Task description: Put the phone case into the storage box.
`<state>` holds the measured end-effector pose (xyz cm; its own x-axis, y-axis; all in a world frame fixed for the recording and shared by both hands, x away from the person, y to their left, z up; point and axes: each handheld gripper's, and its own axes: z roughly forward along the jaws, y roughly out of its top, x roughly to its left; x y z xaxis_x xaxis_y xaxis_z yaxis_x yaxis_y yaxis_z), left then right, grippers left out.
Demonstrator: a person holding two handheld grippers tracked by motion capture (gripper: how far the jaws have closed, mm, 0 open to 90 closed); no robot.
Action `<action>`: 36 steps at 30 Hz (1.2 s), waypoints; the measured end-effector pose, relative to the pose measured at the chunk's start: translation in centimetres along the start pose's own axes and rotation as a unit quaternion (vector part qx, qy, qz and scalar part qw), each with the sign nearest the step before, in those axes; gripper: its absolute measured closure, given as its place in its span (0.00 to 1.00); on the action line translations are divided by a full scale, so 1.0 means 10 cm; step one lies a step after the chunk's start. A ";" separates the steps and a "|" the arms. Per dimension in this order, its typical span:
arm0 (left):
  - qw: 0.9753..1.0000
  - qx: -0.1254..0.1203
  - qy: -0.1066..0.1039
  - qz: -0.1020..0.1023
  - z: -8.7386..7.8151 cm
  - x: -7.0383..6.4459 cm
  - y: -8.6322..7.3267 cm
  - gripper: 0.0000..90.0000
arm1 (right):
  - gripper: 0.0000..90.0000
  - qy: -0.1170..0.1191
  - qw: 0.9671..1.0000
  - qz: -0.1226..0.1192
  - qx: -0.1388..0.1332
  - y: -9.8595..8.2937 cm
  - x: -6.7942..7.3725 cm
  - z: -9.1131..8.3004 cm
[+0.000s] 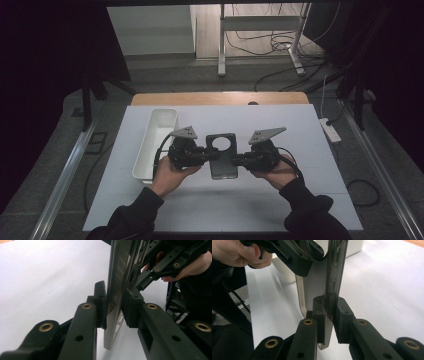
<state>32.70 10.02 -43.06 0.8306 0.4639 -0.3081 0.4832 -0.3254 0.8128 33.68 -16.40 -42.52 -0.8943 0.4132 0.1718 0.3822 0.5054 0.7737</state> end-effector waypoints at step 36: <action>0.990 -0.008 0.144 -0.004 -0.09 0.04 0.00 0.26 | 0.90 -0.130 0.991 0.031 -0.018 0.02 0.12 -0.01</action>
<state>32.77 10.97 -42.75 0.7124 0.6826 -0.1629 0.4835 -0.3091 0.8190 32.67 -15.84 -42.09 -0.7768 0.6268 0.0606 0.4222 0.4470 0.7886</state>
